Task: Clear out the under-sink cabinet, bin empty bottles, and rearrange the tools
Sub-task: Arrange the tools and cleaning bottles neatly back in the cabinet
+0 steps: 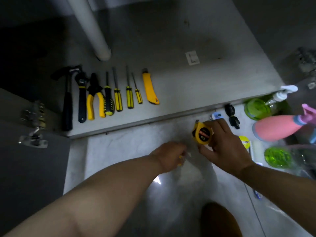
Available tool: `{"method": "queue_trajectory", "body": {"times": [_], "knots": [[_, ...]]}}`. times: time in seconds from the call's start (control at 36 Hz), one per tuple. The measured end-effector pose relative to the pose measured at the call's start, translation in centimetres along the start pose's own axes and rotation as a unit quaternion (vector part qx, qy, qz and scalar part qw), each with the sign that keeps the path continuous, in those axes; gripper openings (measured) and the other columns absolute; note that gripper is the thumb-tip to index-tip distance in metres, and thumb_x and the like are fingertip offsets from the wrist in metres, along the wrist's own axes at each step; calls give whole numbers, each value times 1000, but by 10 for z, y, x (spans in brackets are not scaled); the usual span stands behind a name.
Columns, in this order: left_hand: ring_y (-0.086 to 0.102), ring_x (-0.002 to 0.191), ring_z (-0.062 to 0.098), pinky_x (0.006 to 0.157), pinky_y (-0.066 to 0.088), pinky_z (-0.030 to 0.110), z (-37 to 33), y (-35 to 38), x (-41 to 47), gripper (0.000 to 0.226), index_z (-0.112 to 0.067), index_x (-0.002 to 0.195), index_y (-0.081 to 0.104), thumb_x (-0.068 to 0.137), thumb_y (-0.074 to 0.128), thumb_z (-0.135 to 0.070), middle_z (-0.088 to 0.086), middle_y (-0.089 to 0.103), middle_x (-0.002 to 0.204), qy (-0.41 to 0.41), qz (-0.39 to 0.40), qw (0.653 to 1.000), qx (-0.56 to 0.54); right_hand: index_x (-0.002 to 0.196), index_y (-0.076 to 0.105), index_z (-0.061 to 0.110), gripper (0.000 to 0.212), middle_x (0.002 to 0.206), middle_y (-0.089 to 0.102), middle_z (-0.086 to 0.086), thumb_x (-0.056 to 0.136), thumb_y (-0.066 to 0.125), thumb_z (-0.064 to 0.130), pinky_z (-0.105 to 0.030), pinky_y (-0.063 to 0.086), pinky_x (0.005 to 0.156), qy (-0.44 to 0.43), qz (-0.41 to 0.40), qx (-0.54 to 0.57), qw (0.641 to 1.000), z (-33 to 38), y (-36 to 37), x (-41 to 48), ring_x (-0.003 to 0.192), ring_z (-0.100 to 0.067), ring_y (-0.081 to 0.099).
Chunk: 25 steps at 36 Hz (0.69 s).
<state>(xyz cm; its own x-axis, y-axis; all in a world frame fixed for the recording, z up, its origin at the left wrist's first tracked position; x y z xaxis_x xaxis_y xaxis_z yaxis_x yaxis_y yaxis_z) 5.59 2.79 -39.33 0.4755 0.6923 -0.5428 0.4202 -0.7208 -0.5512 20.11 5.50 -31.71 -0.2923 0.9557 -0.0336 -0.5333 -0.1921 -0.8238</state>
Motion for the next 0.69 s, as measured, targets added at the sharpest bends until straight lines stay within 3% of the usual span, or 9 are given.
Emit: {"method": "queue_trajectory", "body": {"times": [0.08,0.17,0.25,0.33,0.42,0.56,0.61,0.69], "knots": [[67,96,16,79,51,22,-14,-47,-10,22,-12,113,71,91,69,-10,5,73,108,42,-49,998,-5,121,51,30,52,110,43,13,75,76,35,-23,45,54,-20,-48,29,998,26,-24,39,64,-4,59],[67,86,9,79,54,24,-22,-111,-14,21,-10,112,74,91,72,-10,4,75,99,53,-110,990,-74,123,55,28,51,109,44,11,77,67,45,-19,44,60,-17,-92,45,995,47,-47,83,66,-5,56],[62,79,2,73,50,16,-15,-176,-18,21,-5,113,75,96,64,-2,6,73,96,43,-173,973,-143,121,60,24,50,110,50,3,77,72,44,-28,48,72,9,-102,49,994,57,-54,129,77,-19,62],[63,78,10,61,55,19,10,-230,-24,23,-1,120,69,99,58,2,12,71,104,4,-241,933,-267,119,63,22,48,109,62,-5,78,77,40,-36,55,83,23,-62,57,996,61,-44,172,90,-28,67],[63,78,15,63,57,30,40,-267,-27,30,-9,127,62,98,62,-4,6,67,106,-47,-294,887,-353,125,59,17,56,118,62,-12,77,78,40,-28,46,83,24,-59,17,998,67,-30,204,104,-30,63],[64,112,28,85,56,40,81,-306,-20,49,-13,133,57,90,65,7,12,63,122,-92,-369,861,-337,129,55,18,56,125,54,-9,81,75,38,-30,45,84,46,-45,-28,998,73,-2,239,110,-31,58],[64,114,31,79,56,37,92,-314,-16,48,-11,129,56,86,67,9,15,62,126,-101,-391,854,-327,132,55,19,55,127,53,-7,82,74,35,-33,47,90,51,-42,-39,997,72,7,249,113,-31,57],[67,108,27,75,56,30,101,-321,-11,40,-9,118,59,84,75,4,13,68,120,-103,-407,853,-311,132,57,21,51,127,54,-5,85,74,29,-31,45,87,61,-47,-32,997,70,14,261,114,-29,58]]}}
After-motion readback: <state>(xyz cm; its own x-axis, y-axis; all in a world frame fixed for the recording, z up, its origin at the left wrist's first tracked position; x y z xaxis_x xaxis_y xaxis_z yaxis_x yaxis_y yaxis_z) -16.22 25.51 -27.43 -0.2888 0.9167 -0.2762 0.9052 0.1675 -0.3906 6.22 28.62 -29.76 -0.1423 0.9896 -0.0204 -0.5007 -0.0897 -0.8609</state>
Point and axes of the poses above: each hand's wrist, its own x-axis towards the middle knuckle, its own y-axis out of the palm, z = x × y, the point moved 9 cm from there along x, towards the middle knuckle
